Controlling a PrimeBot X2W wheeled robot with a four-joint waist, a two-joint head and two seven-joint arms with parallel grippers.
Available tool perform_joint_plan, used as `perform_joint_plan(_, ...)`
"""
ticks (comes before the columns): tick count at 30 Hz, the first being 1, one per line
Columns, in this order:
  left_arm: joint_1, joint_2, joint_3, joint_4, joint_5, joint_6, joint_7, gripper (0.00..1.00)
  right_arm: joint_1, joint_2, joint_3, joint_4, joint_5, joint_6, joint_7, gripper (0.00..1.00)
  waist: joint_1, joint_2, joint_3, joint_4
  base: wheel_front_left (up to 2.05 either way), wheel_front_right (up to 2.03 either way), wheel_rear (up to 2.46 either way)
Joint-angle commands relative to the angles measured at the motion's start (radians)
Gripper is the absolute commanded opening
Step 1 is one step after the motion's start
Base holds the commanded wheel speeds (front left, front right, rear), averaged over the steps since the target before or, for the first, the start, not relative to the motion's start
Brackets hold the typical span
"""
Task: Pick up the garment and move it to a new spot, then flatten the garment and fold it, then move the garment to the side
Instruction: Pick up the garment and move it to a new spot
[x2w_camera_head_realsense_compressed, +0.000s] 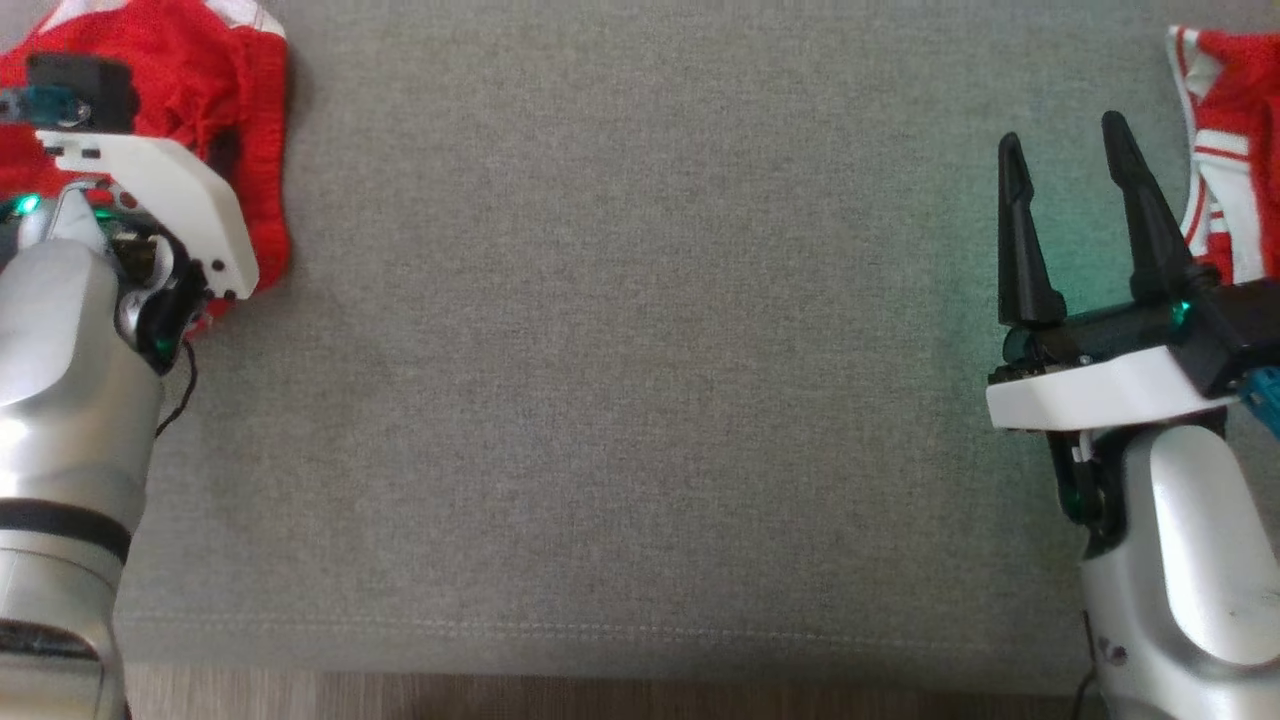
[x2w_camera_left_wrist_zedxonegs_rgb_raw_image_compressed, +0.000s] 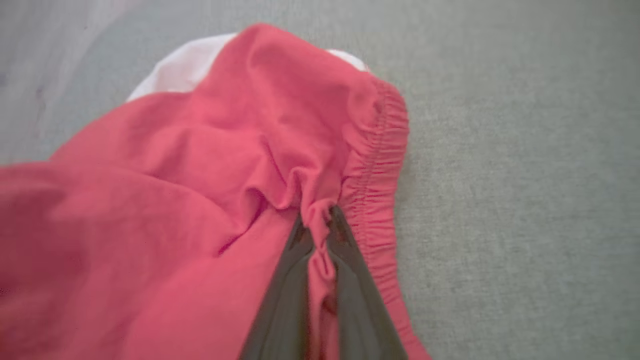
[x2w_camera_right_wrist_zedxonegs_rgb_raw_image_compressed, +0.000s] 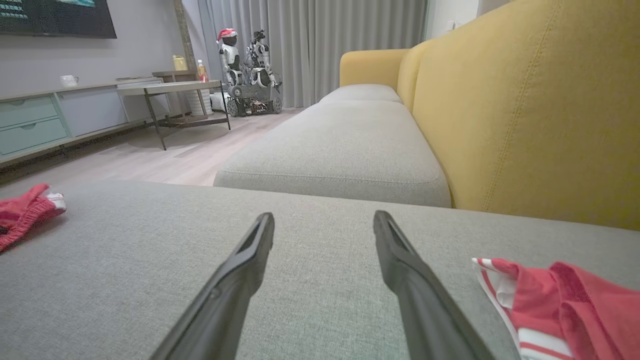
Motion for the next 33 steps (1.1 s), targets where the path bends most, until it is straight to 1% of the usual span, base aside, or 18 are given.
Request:
perform_joint_plan(1, -0.03, 0.057, 0.025, -0.016, -0.002, -0.003, -0.045, 0.0, -0.014, 0.013, 0.024, -0.022, 0.0, -0.001, -0.011, 1.0, 0.0, 0.0, -0.023, 0.003, 0.0, 0.0, 0.0)
perform_joint_plan(2, -0.032, 0.057, 0.026, -0.015, 0.0, -0.003, -0.073, 0.0, -0.013, 0.013, 0.024, -0.017, 0.003, -0.001, -0.013, 1.0, 0.0, 0.0, -0.034, 0.004, 0.0, 0.0, 0.0)
perform_joint_plan(3, -0.032, 0.057, 0.026, -0.015, 0.0, -0.003, -0.073, 0.0, -0.013, 0.013, 0.024, -0.017, 0.003, -0.001, -0.013, 1.0, 0.0, 0.0, -0.034, 0.004, 0.0, 0.0, 0.0)
perform_joint_plan(8, -0.029, 0.053, 0.038, -0.031, -0.003, -0.001, -0.212, 0.0, -0.002, 0.016, 0.026, 0.014, 0.018, -0.001, -0.028, 1.0, 0.0, 0.0, -0.102, 0.008, 0.0, 0.0, 0.0)
perform_joint_plan(11, -0.019, 0.047, 0.044, -0.062, -0.01, -0.001, -0.276, 0.0, 0.01, 0.018, 0.022, 0.035, 0.029, -0.001, -0.039, 1.0, 0.0, 0.0, -0.148, 0.007, 0.0, 0.0, 0.0)
perform_joint_plan(14, -0.008, 0.042, 0.045, -0.113, -0.013, -0.001, -0.316, 0.0, 0.021, 0.019, 0.02, 0.053, 0.043, -0.001, -0.05, 1.0, 0.0, 0.0, -0.187, 0.002, 0.0, 0.0, 0.0)
perform_joint_plan(17, 0.001, 0.036, 0.045, -0.188, -0.017, 0.001, -0.332, 0.0, 0.027, 0.019, 0.016, 0.068, 0.061, -0.001, -0.06, 1.0, 0.0, 0.0, -0.219, -0.007, 0.0, 0.0, 0.0)
perform_joint_plan(21, 0.017, 0.016, 0.033, -0.311, -0.027, 0.008, -0.307, 0.0, 0.029, 0.02, 0.018, 0.085, 0.091, -0.001, -0.072, 1.0, 0.0, 0.0, -0.25, -0.027, 0.0, 0.0, 0.0)
perform_joint_plan(24, 0.029, -0.001, 0.016, -0.418, -0.033, 0.014, -0.258, 0.0, 0.027, 0.02, 0.021, 0.097, 0.109, -0.001, -0.079, 1.0, 0.0, 0.0, -0.263, -0.049, 0.0, 0.0, 0.0)
perform_joint_plan(27, 0.042, -0.03, -0.006, -0.528, -0.046, 0.024, -0.202, 0.0, 0.021, 0.02, 0.02, 0.109, 0.124, -0.001, -0.085, 1.0, 0.0, 0.0, -0.271, -0.078, 0.0, 0.0, 0.0)
perform_joint_plan(30, 0.05, -0.079, -0.035, -0.629, -0.063, 0.031, -0.155, 0.0, 0.01, 0.02, 0.019, 0.118, 0.138, -0.001, -0.089, 1.0, 0.0, 0.0, -0.273, -0.11, 0.0, 0.0, 0.0)
perform_joint_plan(33, 0.05, -0.154, -0.058, -0.715, -0.101, 0.035, -0.13, 0.0, 0.001, 0.02, 0.02, 0.125, 0.151, -0.001, -0.092, 1.0, 0.0, 0.0, -0.273, -0.141, 0.0, 0.0, 0.0)
